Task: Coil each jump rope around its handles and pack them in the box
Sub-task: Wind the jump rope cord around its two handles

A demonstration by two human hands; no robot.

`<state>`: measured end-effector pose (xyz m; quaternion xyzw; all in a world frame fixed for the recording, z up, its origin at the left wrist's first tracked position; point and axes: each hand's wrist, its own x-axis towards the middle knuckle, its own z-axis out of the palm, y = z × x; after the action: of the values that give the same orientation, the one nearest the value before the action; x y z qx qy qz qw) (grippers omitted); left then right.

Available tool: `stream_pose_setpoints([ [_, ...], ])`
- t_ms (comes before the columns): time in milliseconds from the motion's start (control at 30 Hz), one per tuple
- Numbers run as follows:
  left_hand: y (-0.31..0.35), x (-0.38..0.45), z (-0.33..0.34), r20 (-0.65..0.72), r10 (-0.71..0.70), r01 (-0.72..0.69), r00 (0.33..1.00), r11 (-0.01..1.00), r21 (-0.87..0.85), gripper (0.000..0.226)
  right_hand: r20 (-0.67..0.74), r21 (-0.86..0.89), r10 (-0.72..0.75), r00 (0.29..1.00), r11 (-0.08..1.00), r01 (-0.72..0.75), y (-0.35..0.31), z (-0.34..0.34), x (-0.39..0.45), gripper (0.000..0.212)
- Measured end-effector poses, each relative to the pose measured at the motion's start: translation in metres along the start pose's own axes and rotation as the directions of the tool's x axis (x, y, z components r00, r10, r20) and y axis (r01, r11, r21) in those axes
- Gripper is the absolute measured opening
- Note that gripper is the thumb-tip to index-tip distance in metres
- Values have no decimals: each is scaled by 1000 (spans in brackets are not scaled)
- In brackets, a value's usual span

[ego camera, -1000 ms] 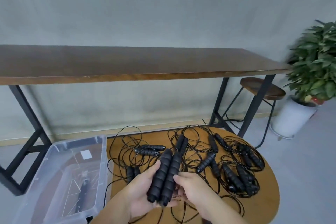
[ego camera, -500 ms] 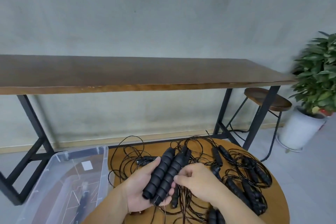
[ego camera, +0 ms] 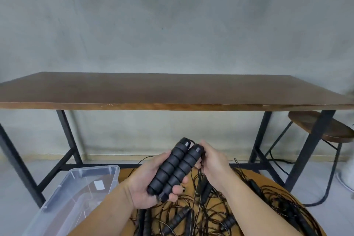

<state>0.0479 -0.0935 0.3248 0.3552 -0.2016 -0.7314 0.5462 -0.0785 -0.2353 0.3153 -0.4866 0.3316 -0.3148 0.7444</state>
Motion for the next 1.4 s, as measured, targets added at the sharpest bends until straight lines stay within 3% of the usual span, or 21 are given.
stream_pose_setpoints([
  [233, 2, 25, 13, -128, 138, -135, 982, 990, 34, 67, 21, 79, 64, 998, 995, -65, -10, -7, 17, 42],
  [467, 4, 39, 16, -221, 261, -278, 940, 959, -49, 62, 119, -220, 195, 973, 961, -166, 3, -11, 14, 38],
  [667, 6, 39, 2, -295, 270, -252, 917, 963, 98, 60, 160, -398, 243, 957, 903, -163, 11, 2, 7, 40],
  [800, 8, 34, -13, -240, 233, -227, 943, 972, 51, 64, 187, -435, 306, 933, 878, -201, 18, 10, 1, 42],
  [967, 13, 30, -29, -201, 218, -220, 955, 975, 12, 67, 285, -440, 456, 843, 844, -307, 28, 19, -8, 46],
  [1100, 21, 27, -46, -276, 256, -184, 926, 947, 263, 62, 250, -580, 492, 834, 766, -278, 20, 24, -13, 35],
  [1167, 27, 21, -50, -310, 294, -104, 904, 855, 507, 60, 245, -744, 487, 838, 649, -160, 8, 28, -15, 29],
  [1267, 37, 14, -53, -297, 352, 69, 888, 535, 842, 43, 245, -939, 401, 883, 323, 114, -12, 40, -14, 31],
  [1333, 45, 12, -55, -204, 366, 71, 908, 345, 936, 41, 271, -962, 310, 911, 123, 244, -26, 50, -13, 28],
  [1400, 54, 9, -52, -135, 344, 56, 929, 230, 972, 49, 295, -954, 238, 925, 14, 300, -38, 61, -12, 26],
])
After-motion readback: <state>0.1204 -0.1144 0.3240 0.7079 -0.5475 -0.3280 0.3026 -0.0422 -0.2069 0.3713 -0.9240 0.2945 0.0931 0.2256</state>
